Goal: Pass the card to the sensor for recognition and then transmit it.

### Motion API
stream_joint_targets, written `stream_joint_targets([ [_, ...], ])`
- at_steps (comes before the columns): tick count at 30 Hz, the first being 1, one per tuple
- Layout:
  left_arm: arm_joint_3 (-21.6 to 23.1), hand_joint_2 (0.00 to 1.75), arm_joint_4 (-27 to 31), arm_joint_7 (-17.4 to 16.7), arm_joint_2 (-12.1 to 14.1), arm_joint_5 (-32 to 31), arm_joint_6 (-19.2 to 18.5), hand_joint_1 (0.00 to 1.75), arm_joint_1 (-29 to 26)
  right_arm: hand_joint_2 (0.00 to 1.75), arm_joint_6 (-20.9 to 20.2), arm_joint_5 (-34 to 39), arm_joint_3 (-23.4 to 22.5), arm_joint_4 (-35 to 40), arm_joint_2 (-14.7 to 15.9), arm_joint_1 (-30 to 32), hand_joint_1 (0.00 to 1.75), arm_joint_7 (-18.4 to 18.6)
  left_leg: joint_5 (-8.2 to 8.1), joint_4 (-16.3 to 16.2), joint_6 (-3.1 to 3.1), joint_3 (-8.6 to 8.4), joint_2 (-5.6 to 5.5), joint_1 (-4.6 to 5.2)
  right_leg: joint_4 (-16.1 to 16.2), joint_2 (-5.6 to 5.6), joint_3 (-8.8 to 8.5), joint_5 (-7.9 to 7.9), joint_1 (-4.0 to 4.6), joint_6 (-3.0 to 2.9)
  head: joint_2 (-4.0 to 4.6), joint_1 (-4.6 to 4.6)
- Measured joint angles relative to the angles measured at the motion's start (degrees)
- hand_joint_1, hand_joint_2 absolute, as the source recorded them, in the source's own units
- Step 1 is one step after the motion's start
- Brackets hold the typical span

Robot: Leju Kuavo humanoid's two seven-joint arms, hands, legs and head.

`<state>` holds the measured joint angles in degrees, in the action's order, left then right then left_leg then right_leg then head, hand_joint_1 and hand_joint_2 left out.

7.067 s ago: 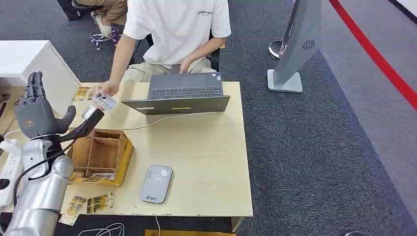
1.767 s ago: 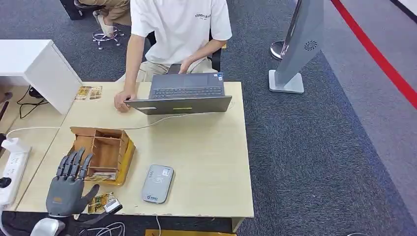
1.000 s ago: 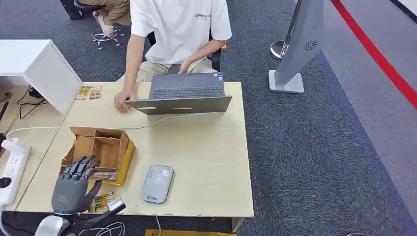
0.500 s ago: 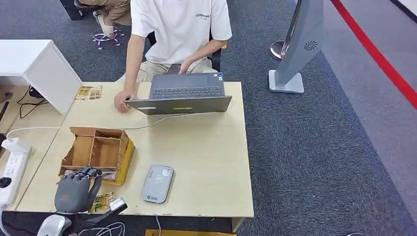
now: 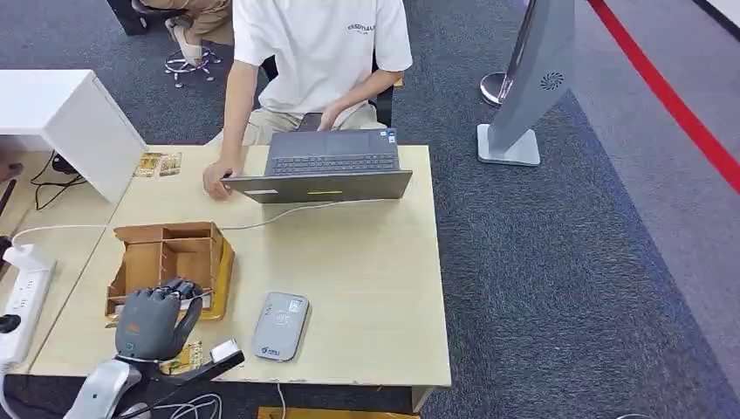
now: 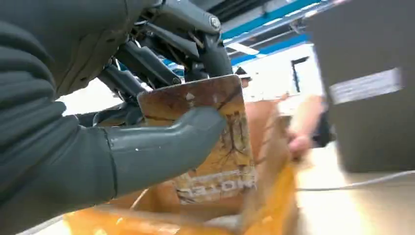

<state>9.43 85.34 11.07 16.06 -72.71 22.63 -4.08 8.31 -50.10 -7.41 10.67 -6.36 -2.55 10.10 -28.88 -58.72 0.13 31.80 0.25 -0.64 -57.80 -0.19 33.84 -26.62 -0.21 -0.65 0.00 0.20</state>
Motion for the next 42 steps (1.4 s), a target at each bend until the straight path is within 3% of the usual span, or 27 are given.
stream_joint_targets([
  [5,6.8,1.75,9.8,-3.0,3.5,0.3,-6.1,1.75,2.7,1.75,0.1,0.7,-1.4,0.0,0.2,0.1,0.00,-0.4,0.03,0.0,-0.03,-0.01,0.00,0.00,0.0,0.00,-0.01,0.02,0.00,0.00,0.00,0.04],
  [10,11.7,1.75,16.5,-5.6,6.9,3.5,-9.2,1.75,8.5,1.75,0.0,0.6,-2.7,0.0,0.2,0.3,0.00,-0.7,0.05,0.0,-0.01,-0.02,0.00,-0.01,0.0,0.01,0.00,0.04,0.01,-0.01,0.00,0.04],
  [15,12.1,1.75,17.5,-8.1,6.9,4.4,-10.0,1.75,17.2,1.75,-0.2,-1.1,-2.8,0.0,0.2,0.3,0.00,-1.0,0.13,0.0,0.00,-0.03,-0.03,-0.01,0.0,0.02,0.01,0.08,0.01,-0.03,0.00,0.11],
  [18,11.5,1.75,11.1,-9.0,5.7,2.7,-8.9,1.75,25.7,1.75,-0.7,-2.3,-2.8,0.0,0.2,0.0,0.00,-1.2,0.22,0.0,0.00,0.00,-0.21,-0.01,0.0,0.24,-0.08,0.13,0.00,-0.06,0.00,0.02],
  [23,8.9,1.75,-7.2,-8.6,4.1,0.3,-6.0,1.75,37.9,1.75,-1.3,-3.3,-2.8,0.1,-0.1,-0.6,0.00,-1.5,0.35,0.0,0.06,-0.02,-0.10,-0.01,0.0,0.06,-0.03,0.29,0.01,-0.09,0.00,0.07],
  [29,6.6,1.75,-24.5,-7.9,2.8,-1.6,-4.1,1.75,46.8,1.75,-2.0,-4.5,-2.8,0.1,-0.2,-0.6,0.00,-0.7,0.36,0.0,0.07,0.01,-0.06,-0.02,0.0,0.01,0.02,0.30,0.01,-0.09,0.00,0.02],
  [38,5.4,1.75,-31.9,-7.7,1.3,-0.3,-4.5,1.75,49.6,1.75,-2.1,-5.1,-2.8,0.1,-0.2,-0.1,0.00,0.2,0.36,0.0,0.07,0.18,-0.03,0.00,0.0,-0.04,0.17,0.30,0.00,-0.08,0.00,0.00],
  [39,5.3,1.75,-32.3,-7.7,1.1,-0.2,-4.5,0.00,49.6,1.75,-2.1,-5.1,-2.8,0.1,-0.2,-0.1,0.00,0.2,0.35,0.0,0.07,0.18,-0.02,0.00,0.0,-0.05,0.17,0.31,0.00,-0.08,0.00,0.00],
  [42,5.3,1.75,-32.7,-6.9,0.9,-0.1,-5.4,0.00,49.6,1.75,-2.1,-5.4,-2.8,0.1,-0.2,0.0,0.00,0.6,0.34,0.0,0.05,0.19,-0.04,0.00,0.0,-0.03,0.18,0.30,0.00,-0.07,0.00,0.00],
])
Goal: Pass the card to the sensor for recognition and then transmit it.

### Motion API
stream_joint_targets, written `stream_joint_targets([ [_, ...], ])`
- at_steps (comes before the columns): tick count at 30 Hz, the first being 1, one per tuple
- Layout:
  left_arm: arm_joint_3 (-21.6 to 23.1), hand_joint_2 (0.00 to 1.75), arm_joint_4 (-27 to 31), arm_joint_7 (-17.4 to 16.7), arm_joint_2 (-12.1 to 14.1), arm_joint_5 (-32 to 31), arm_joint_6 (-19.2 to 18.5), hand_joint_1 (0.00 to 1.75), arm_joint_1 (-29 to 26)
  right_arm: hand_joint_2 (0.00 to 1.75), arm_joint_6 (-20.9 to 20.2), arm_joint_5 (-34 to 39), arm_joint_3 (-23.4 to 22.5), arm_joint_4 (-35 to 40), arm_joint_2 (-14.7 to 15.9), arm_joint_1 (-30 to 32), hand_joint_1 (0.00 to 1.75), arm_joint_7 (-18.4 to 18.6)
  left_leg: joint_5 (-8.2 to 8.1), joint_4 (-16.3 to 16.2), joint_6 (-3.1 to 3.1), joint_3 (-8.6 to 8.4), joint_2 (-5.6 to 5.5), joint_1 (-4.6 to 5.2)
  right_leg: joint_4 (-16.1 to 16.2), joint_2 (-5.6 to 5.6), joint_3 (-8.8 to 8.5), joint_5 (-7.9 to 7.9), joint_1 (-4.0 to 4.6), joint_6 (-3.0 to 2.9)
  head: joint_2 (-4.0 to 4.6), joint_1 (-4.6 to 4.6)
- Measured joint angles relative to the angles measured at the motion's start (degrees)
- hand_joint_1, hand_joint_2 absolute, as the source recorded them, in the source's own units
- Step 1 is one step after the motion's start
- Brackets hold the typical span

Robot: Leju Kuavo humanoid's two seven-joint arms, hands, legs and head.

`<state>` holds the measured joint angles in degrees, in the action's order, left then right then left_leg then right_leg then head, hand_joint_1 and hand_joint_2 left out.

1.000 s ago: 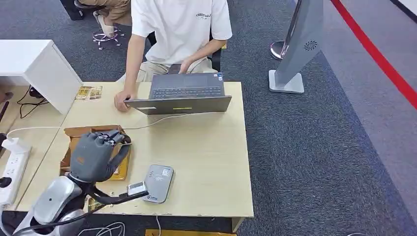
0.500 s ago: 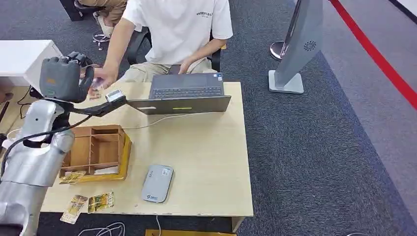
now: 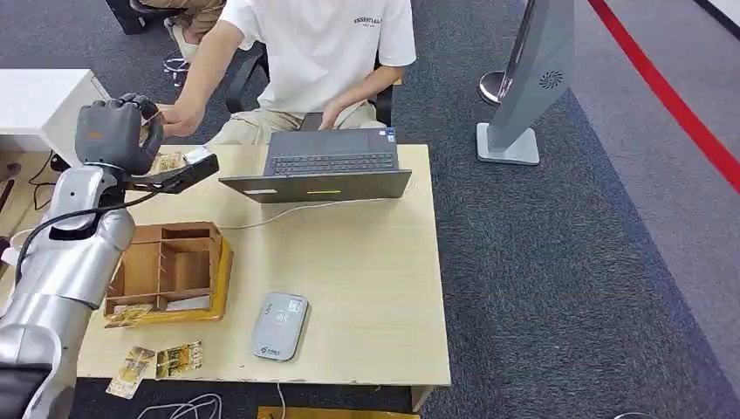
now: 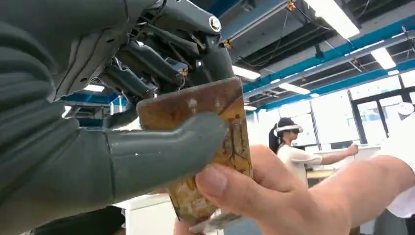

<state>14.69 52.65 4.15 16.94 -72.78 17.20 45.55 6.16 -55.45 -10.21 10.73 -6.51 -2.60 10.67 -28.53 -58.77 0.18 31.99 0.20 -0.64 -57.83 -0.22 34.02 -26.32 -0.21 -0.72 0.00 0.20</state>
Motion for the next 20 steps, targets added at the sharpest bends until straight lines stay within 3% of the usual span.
stream_joint_targets([
  [5,0.0,1.75,0.3,0.9,-0.5,0.7,-0.2,0.00,-0.7,1.75,0.0,0.0,0.0,0.0,-0.1,0.0,0.00,-0.1,-0.02,0.0,-0.02,0.03,0.01,0.00,0.0,0.00,-0.01,0.00,-0.01,0.00,0.00,0.00],
  [10,-0.7,1.75,9.6,0.9,0.8,3.3,0.5,0.00,-8.4,1.75,0.3,0.2,-0.3,0.0,-0.7,0.0,0.00,0.5,-0.02,0.0,-0.01,0.00,0.11,-0.01,0.0,-0.09,-0.02,-0.01,-0.01,0.00,0.00,0.04],
  [14,-4.4,1.75,23.4,1.3,3.8,7.1,1.9,0.00,-20.9,1.75,0.6,0.4,-1.1,0.0,-1.2,0.3,0.00,0.7,-0.14,0.1,0.08,-0.08,0.39,-0.01,0.0,-0.40,0.00,-0.05,-0.01,-0.03,0.00,0.02],
  [16,-8.0,1.75,32.0,2.7,5.0,10.2,3.6,0.00,-30.2,1.75,0.6,0.5,-1.6,0.0,-1.4,0.5,0.00,1.1,-0.30,0.2,0.07,-0.16,0.64,0.00,0.0,-0.63,-0.03,-0.15,-0.02,-0.12,0.00,0.04],
  [20,-19.2,1.75,48.5,9.1,4.3,18.3,6.3,0.00,-50.2,1.75,0.7,0.5,-2.4,0.0,-1.7,1.2,0.00,1.7,-0.56,0.2,0.10,-0.25,0.88,-0.02,0.0,-0.93,0.01,-0.37,-0.01,0.00,0.00,0.09],
])
